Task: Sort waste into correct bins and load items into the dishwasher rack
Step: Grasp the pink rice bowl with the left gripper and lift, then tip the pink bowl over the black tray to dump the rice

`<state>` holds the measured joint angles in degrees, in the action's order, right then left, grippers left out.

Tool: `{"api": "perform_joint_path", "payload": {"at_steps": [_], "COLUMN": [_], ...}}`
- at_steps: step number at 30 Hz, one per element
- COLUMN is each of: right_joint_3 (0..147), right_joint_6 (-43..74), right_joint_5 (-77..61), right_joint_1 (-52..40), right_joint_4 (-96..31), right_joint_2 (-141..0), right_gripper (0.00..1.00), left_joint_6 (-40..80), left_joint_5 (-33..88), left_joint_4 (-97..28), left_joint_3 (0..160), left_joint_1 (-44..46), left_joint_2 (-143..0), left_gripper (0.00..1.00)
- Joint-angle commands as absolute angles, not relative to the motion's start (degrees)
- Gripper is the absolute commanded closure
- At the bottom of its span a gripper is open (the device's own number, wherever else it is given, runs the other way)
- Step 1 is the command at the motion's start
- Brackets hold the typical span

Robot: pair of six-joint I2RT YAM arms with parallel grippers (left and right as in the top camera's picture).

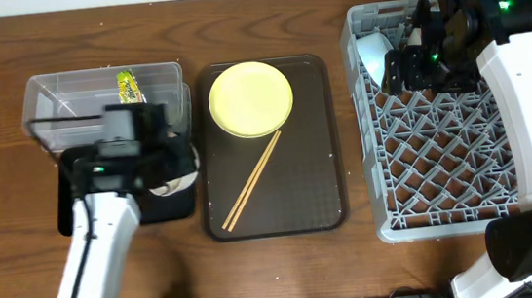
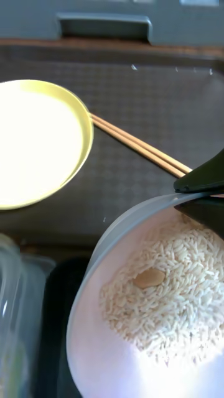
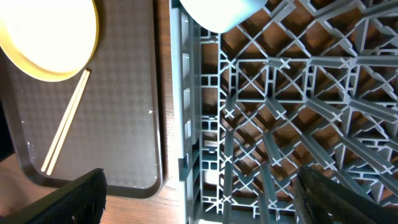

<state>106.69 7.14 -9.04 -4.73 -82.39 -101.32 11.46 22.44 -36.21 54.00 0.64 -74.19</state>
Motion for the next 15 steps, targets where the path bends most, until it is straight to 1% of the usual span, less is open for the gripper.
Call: {"api": "perform_joint_path", "payload": {"at_steps": [1,9,15], "right_joint_3": [106.6,106.6,106.6], "right_joint_6": [6.5,6.5,6.5], "right_joint_5": [-9.2,-9.2,-9.2], "right_joint_1": [-4.6,-4.6,-4.6], "right_joint_4": [-82.8,-83.0,-83.0], "right_joint_2": [-101.0,-101.0,-101.0], "right_gripper": [0.06,0.06,0.05], "left_joint_6": [8.7,4.5,1.7], "left_joint_5": [35.9,58.1,76.5], "left_joint_4": [-36.4,-36.4,-36.3], "left_joint_3": [54.9,54.9,54.9], "left_joint_1": [-6.6,-21.3,-28.5], "left_joint_2": [-76.5,-87.2,-96.6], "left_gripper": [0.94,0.94,0.94]}}
